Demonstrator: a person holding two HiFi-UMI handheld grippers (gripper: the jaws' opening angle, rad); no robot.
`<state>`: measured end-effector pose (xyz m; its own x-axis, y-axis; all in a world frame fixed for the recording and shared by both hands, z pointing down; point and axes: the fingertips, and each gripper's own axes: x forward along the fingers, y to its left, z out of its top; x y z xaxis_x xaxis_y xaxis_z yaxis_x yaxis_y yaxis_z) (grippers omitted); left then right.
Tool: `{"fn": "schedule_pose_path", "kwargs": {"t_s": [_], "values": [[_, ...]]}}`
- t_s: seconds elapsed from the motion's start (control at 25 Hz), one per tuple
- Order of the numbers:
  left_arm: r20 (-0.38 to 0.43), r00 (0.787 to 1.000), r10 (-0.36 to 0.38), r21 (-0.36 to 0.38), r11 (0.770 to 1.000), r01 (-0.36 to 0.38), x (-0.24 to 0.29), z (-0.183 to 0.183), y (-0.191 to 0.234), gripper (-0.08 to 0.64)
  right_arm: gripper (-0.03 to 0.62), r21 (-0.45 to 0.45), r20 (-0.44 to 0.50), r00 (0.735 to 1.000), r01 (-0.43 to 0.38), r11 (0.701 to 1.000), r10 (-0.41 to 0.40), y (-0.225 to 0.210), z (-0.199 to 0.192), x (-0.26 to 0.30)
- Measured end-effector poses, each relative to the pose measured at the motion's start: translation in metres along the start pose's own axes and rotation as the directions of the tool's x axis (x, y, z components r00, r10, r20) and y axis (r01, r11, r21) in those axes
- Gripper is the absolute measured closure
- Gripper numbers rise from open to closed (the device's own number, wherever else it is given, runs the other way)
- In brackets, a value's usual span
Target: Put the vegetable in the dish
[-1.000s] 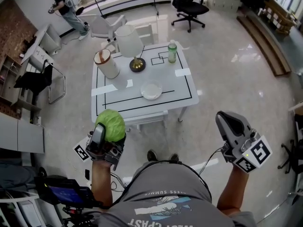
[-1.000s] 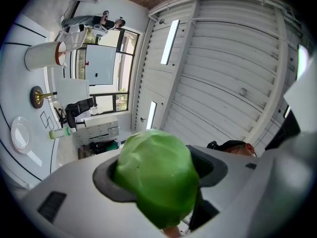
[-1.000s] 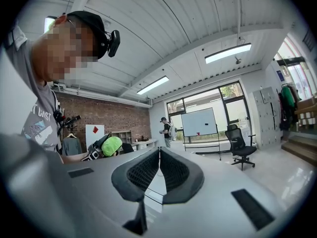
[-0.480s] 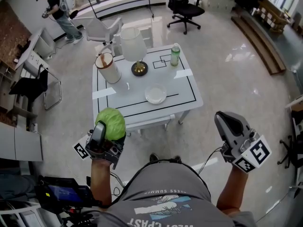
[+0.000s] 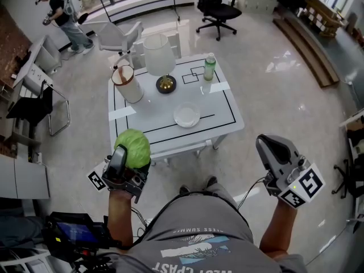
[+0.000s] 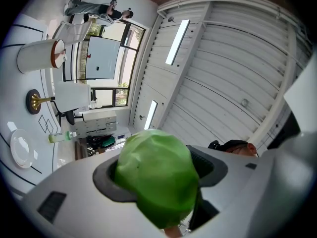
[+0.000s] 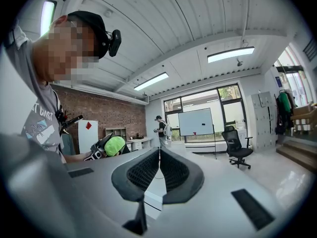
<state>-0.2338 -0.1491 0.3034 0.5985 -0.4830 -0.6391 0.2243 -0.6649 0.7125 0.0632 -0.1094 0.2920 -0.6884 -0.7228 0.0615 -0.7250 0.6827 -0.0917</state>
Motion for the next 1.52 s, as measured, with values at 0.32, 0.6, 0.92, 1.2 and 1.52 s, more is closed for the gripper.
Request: {"fn": "schedule_pose_path", "kwargs": {"t_s": [0.32,0.6,0.92,1.2,1.52], "values": [[0.009,0.999,0.040,0.010,0.999,-0.040,0.025,-0.003,0.024,0.250,0.583,0.024,0.006,1.000,-0.021,1.000,0.021,-0.041,0.003,0.010],[0.041,0.998,0.053,0.032,0.998,-0.055,0.051,-0.007,0.046,0.250,0.583,0.028,0.006,0.998,-0.067,0.997,0.067,-0.081,0.006,0.021],[0.069,0.995,0.076,0.064,0.995,-0.080,0.072,-0.022,0.071,0.250,0.583,0.030,0.010,0.993,-0.117,0.993,0.117,-0.124,0.000,0.023],[0.089,0.992,0.091,0.079,0.992,-0.098,0.086,-0.032,0.082,0.250,0.583,0.035,0.011,0.990,-0.139,0.990,0.139,-0.148,-0.002,0.018],[0.080,0.990,0.116,0.065,0.991,-0.121,0.089,-0.028,0.096,0.250,0.583,0.061,-0.001,0.992,-0.125,0.990,0.126,-0.161,-0.011,0.024]]}}
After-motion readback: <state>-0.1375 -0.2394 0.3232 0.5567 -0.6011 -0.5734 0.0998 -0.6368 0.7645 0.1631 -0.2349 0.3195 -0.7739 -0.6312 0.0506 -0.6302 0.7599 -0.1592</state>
